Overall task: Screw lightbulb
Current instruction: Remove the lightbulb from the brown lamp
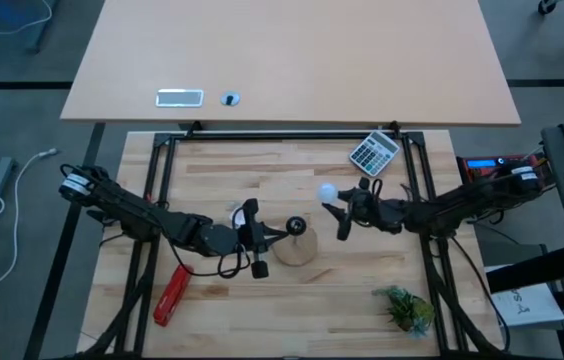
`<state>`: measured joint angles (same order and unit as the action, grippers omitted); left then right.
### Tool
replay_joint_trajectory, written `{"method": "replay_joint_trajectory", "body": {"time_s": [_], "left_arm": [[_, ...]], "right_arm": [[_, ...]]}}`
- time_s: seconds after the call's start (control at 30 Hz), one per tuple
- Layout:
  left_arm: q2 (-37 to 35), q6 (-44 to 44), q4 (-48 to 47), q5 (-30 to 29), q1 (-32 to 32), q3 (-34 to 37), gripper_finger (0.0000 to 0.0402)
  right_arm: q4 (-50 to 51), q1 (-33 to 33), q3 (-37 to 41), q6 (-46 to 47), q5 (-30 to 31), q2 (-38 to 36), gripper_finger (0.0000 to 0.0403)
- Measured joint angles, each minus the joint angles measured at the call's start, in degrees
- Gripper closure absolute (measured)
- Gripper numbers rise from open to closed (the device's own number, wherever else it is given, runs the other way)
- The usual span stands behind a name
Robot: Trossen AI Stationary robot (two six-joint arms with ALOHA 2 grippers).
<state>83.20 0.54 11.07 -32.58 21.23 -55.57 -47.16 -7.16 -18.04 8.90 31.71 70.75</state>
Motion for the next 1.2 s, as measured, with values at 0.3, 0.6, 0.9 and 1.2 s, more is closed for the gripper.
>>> {"method": "replay_joint_trajectory", "body": {"time_s": [0.3,0.6,0.9,1.2], "left_arm": [[0.0,0.0,-0.1,0.0,0.0,0.0,0.0402],[0.0,0.0,-0.5,0.0,0.0,0.0,0.0401],[0.0,0.0,-1.0,-2.5,0.0,0.0,0.0401],[0.0,0.0,-1.4,-2.5,0.0,0.0,0.0402]], "right_arm": [[0.1,1.9,-1.0,4.6,0.0,8.8,0.0218],[0.3,2.2,-4.5,8.1,0.9,18.7,0.0218],[1.1,3.6,-5.3,13.0,1.4,23.8,0.0222],[3.7,3.8,-5.5,13.2,1.4,23.6,0.0218]]}}
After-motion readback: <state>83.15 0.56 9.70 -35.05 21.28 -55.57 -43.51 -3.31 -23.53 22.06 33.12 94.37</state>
